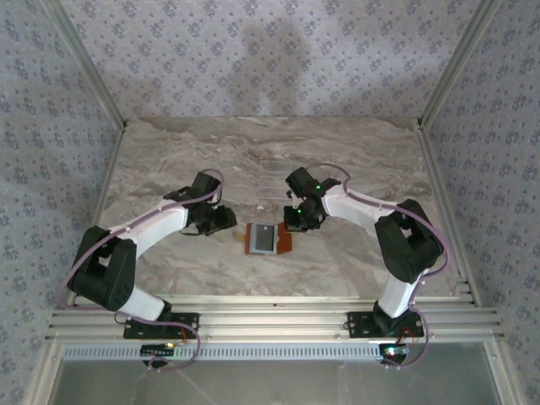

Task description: Take the credit cards out of the card holder

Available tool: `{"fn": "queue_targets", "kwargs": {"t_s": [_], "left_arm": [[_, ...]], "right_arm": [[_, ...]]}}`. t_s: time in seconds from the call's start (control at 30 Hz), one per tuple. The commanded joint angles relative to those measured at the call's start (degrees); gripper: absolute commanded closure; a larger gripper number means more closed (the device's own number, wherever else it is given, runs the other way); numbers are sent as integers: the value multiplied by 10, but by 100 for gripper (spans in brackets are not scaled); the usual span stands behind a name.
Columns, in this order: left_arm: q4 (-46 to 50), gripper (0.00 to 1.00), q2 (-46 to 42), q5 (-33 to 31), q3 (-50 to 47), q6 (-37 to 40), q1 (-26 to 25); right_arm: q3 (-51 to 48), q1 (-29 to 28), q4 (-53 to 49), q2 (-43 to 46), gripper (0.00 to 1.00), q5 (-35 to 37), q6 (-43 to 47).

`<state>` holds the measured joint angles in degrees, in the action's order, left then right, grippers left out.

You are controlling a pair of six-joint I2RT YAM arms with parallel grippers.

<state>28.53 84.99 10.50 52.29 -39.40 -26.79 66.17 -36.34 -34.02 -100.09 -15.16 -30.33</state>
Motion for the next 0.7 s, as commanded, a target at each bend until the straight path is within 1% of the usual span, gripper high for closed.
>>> {"fn": "queue_targets", "kwargs": {"t_s": [0.0, 0.07, 0.2, 0.43, 0.53, 0.67], "left_arm": [[73, 53, -12, -42, 54, 24, -26], [99, 53, -9, -61, 80, 31, -39], [128, 53, 22, -58, 126, 35, -69], [80, 55, 105, -24, 138, 22, -111], [76, 55, 140, -24, 145, 20, -122], [57, 56, 165, -15, 138, 20, -129]], "right_arm": [[17, 1, -12, 8, 95, -11, 17], [16, 1, -17, 9, 95, -13, 19], [17, 2, -20, 10, 95, -17, 22], [17, 1, -16, 9, 95, -29, 20], [16, 2, -15, 6, 95, -29, 20], [16, 1, -13, 7, 95, -29, 19]]}}
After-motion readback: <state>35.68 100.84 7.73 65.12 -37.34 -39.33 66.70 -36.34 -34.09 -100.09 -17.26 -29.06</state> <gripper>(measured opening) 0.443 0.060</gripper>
